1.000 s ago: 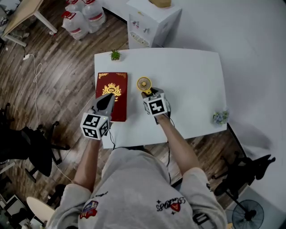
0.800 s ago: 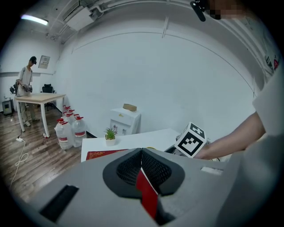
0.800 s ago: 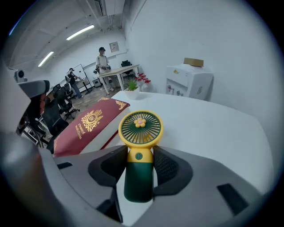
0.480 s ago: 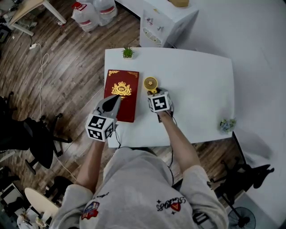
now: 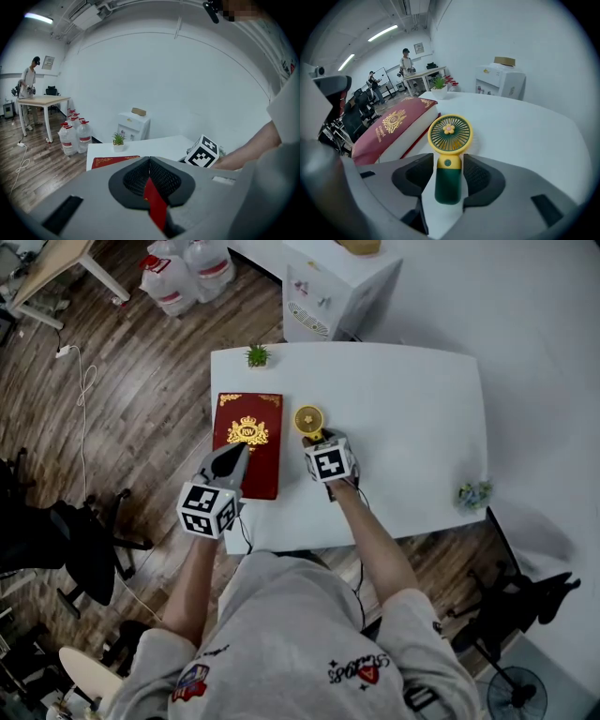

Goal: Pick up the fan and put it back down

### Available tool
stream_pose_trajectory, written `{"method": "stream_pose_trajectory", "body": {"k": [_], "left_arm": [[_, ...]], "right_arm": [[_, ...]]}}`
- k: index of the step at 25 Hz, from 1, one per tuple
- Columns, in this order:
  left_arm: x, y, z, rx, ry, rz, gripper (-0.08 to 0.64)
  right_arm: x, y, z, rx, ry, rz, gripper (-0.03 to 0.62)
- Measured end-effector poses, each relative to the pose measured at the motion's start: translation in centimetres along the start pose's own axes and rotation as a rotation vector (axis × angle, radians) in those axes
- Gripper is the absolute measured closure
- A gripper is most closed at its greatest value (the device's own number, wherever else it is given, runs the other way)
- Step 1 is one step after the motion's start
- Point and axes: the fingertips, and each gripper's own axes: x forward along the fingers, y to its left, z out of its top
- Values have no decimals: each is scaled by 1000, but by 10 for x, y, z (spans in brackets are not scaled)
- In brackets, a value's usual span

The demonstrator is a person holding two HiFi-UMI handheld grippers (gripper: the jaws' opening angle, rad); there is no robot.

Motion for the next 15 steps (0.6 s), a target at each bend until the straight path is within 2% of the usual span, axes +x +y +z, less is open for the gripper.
{"method": "stream_pose_trajectory", "body": {"k": [3,6,10,12,15], "left_arm": [[1,-7,2,8,-6,-11,557],[-1,-17,5,18,-19,-23,555],[-9,-31,12,39,-35,-32,555],[-16,-38,15,49,-43,-35,557],[-27,-50,21,68,-59,-38,555]], "right_arm": [[-16,1,1,19,-45,6,371],[-36,0,-8,56,-72,3,379],[-78,-15,7,73,-253,-57,474],[-102,-20,10,85,-317,-76,541],[-134,-22,9,94,-370,-97,571]]}}
